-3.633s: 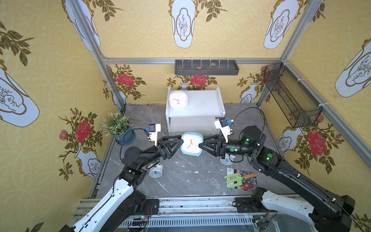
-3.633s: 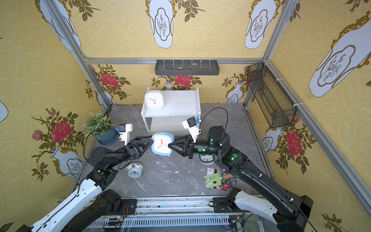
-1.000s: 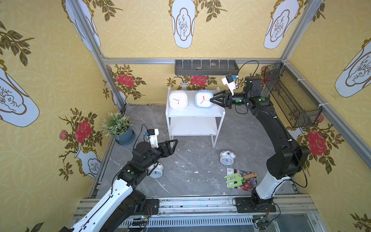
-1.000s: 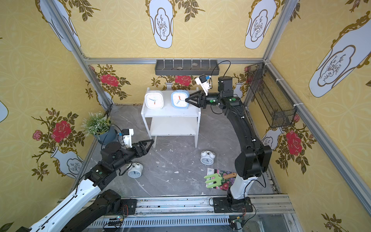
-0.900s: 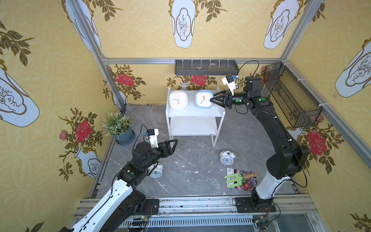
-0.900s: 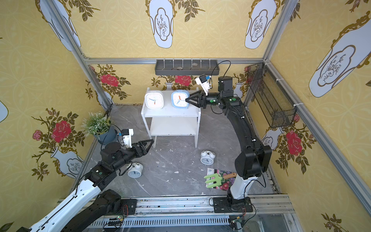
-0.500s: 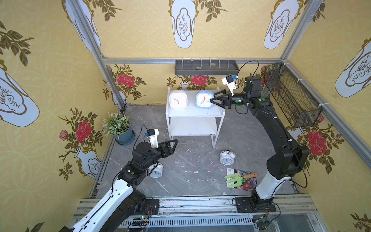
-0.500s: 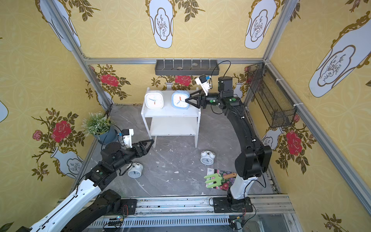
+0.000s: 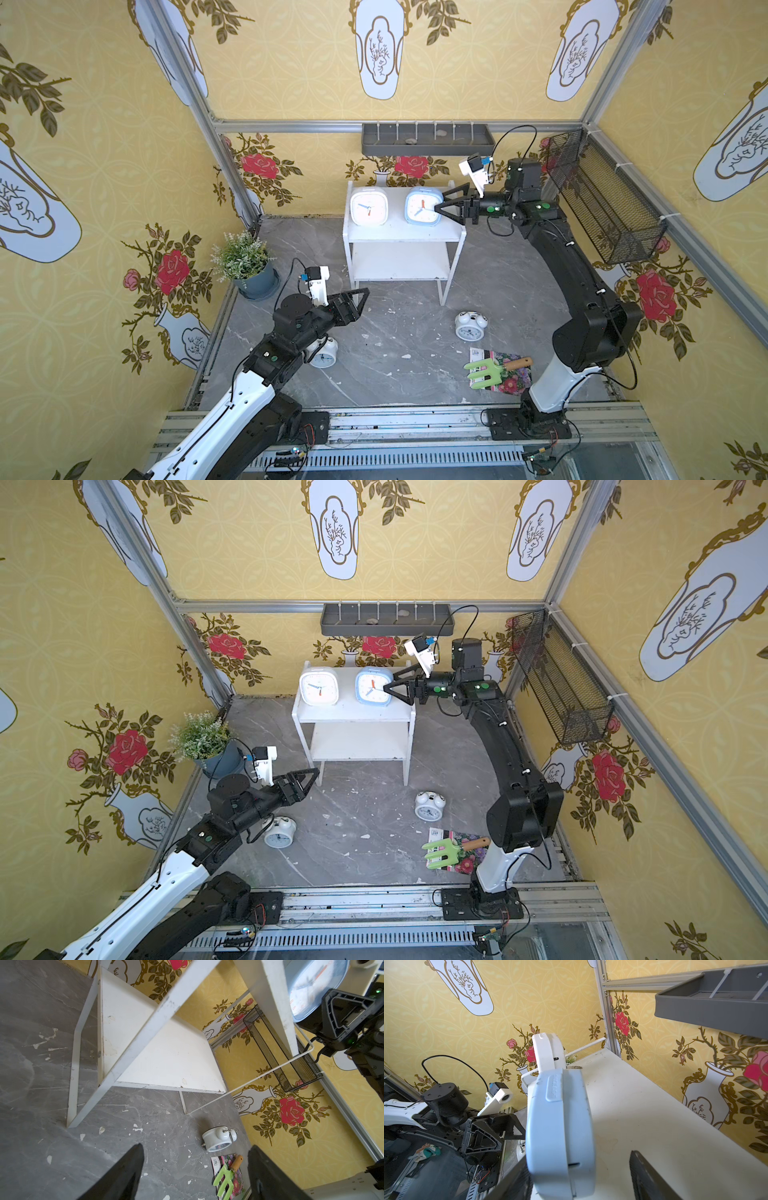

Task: Place the alarm clocks on the shelf by style
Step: Place the alarm on the shelf.

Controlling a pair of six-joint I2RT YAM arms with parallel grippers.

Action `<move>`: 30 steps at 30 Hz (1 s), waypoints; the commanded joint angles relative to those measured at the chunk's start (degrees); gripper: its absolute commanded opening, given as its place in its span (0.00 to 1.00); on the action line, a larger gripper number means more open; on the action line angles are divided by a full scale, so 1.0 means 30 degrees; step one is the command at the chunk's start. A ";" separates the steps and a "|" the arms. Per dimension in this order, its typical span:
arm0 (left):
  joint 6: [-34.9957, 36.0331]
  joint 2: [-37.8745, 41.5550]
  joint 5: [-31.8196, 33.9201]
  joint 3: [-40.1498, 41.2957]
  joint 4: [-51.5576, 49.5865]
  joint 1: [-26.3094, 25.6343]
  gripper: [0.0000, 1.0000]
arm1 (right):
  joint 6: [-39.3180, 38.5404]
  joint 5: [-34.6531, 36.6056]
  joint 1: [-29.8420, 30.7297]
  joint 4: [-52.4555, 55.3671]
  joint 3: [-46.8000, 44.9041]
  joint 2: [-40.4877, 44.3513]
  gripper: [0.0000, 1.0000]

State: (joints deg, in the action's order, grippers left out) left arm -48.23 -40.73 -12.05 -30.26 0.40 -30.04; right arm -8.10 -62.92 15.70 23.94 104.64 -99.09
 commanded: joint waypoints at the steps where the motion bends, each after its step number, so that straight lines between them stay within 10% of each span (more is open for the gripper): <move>1: 0.0255 0.0042 -0.0192 0.0097 0.0685 -0.0005 0.83 | -0.0346 0.0118 0.0024 0.0047 0.0039 0.0310 0.73; 30: 0.0285 0.0252 -0.0303 0.0099 0.0624 0.0016 0.83 | 0.0289 0.2032 -0.0245 -0.1204 -0.2293 0.2897 0.74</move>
State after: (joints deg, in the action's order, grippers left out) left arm -47.83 -40.27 -12.49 -30.26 0.45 -30.02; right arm -8.67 -59.05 14.59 23.73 99.77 -93.71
